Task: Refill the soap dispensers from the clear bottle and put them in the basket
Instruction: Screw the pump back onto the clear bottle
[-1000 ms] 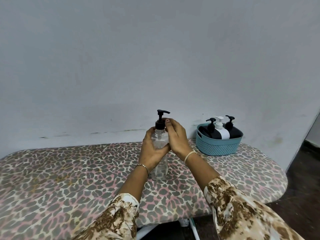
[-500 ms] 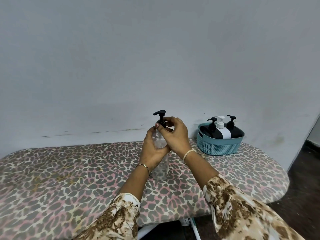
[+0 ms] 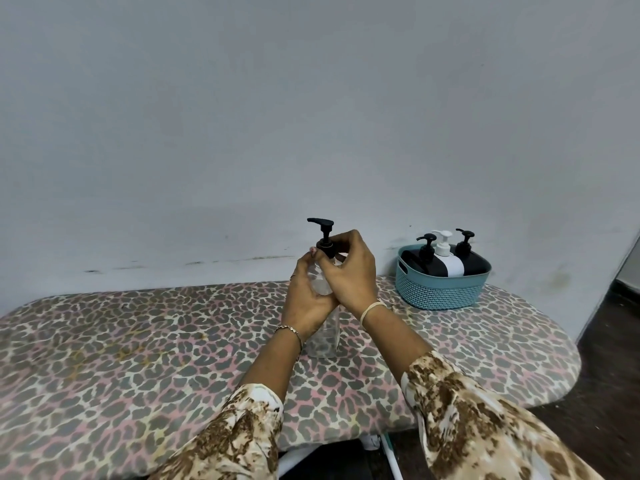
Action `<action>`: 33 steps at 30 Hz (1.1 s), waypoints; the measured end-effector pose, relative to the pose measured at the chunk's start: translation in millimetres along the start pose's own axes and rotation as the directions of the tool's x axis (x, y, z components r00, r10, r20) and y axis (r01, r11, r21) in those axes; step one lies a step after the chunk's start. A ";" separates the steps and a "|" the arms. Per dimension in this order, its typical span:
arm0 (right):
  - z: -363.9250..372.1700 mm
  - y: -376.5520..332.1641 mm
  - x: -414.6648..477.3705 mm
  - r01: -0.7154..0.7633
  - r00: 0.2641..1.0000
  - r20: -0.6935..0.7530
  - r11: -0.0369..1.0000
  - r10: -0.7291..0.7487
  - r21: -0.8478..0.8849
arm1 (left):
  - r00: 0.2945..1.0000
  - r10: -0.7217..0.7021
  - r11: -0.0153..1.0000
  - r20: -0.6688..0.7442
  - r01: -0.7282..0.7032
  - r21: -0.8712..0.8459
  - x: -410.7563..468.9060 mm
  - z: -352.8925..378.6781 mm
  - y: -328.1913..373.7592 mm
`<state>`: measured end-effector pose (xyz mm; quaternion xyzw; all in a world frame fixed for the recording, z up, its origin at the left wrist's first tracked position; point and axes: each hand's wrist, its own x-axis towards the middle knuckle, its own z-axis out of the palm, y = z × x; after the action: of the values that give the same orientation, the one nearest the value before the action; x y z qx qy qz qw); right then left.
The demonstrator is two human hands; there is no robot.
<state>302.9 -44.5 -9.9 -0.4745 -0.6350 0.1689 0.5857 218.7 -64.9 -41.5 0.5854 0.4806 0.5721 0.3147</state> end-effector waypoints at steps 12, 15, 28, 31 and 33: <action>-1.2 1.1 -5.0 0.065 0.998 0.016 0.997 -0.064 -0.038 | 1.000 0.008 1.000 0.008 -0.008 -0.001 -1.2 -1.1 1.0; -1.9 -0.2 0.2 0.058 0.998 0.008 0.992 -0.058 -0.110 | 1.000 -0.007 1.000 0.019 0.007 -0.010 -1.3 -1.0 1.9; 3.3 -3.0 -0.2 -0.010 0.999 -0.054 0.997 0.005 -0.081 | 0.999 -0.038 0.998 0.032 0.040 -0.042 1.9 0.3 -3.6; 3.2 0.0 -3.1 -0.009 1.000 0.024 0.995 0.011 -0.100 | 1.000 -0.008 1.000 0.019 0.008 -0.017 1.0 -0.6 -2.3; 2.1 3.9 -7.2 -0.019 0.996 0.087 0.994 0.029 -0.110 | 1.000 0.000 1.000 0.006 0.000 0.005 1.8 -1.3 -2.7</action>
<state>301.7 -47.6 -17.6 -0.5052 -0.6630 0.1619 0.5282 216.6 -62.5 -43.2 0.5882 0.4810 0.5690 0.3146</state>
